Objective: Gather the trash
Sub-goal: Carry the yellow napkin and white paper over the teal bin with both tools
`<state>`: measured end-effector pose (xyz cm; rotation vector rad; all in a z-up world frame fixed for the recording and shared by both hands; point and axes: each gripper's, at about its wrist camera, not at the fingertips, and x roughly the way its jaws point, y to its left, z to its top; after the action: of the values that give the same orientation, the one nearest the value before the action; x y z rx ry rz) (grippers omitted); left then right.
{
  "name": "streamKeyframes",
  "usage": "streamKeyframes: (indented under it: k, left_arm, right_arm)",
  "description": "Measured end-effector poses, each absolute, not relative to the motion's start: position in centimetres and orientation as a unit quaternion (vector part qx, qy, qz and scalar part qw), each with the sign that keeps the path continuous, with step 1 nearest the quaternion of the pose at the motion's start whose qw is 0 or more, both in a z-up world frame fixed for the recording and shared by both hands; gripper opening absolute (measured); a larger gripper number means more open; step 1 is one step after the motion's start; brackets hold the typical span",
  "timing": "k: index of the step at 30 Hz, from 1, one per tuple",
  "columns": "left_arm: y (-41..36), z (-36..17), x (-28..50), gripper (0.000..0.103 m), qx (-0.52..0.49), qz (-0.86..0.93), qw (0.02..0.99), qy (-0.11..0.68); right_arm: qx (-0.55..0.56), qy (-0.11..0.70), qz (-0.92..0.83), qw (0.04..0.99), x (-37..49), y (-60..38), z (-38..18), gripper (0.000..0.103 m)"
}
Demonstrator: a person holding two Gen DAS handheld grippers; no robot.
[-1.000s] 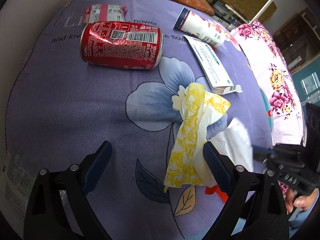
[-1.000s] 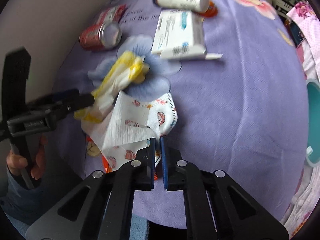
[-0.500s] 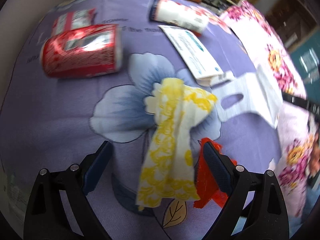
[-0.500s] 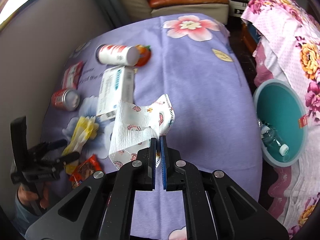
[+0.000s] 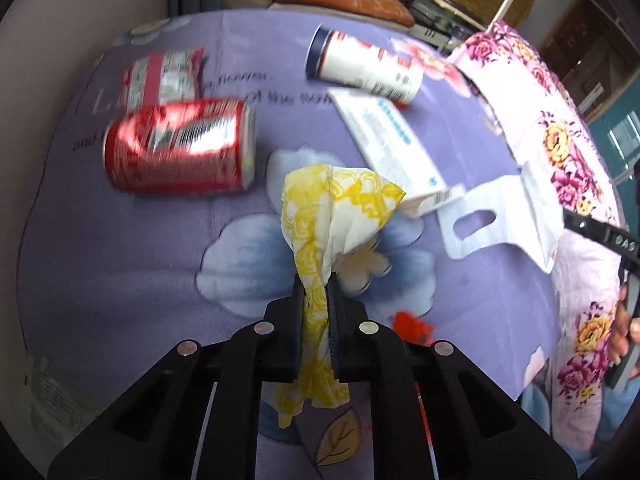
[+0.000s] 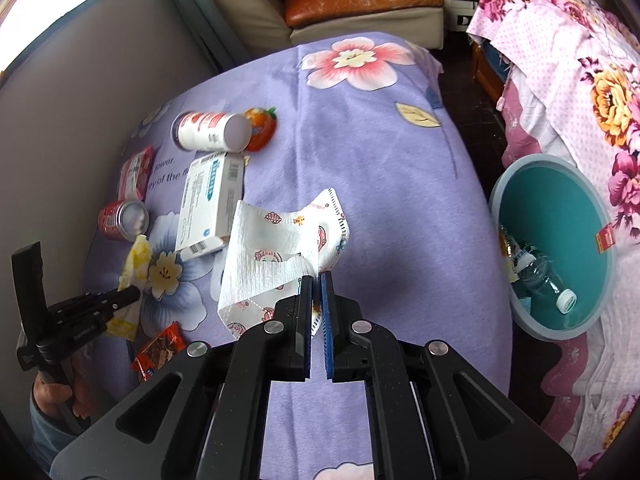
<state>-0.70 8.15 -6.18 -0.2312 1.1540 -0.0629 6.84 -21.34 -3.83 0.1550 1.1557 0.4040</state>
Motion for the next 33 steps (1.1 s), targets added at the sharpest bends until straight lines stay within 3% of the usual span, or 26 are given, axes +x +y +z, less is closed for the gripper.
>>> streamKeyframes:
  k: [16,33]
  left_arm:
    - [-4.7,-1.1,6.1,0.011,-0.091,-0.145,0.839,0.517]
    - [-25.6,-3.8,13.5,0.011,-0.019,-0.261,0.798,0.543]
  right_arm:
    - [0.15,0.487,0.142,0.848,8.6,-31.9,-2.1,0.005]
    - [0.216,0.44,0.033,0.871,8.8,-46.7,-2.1,0.005]
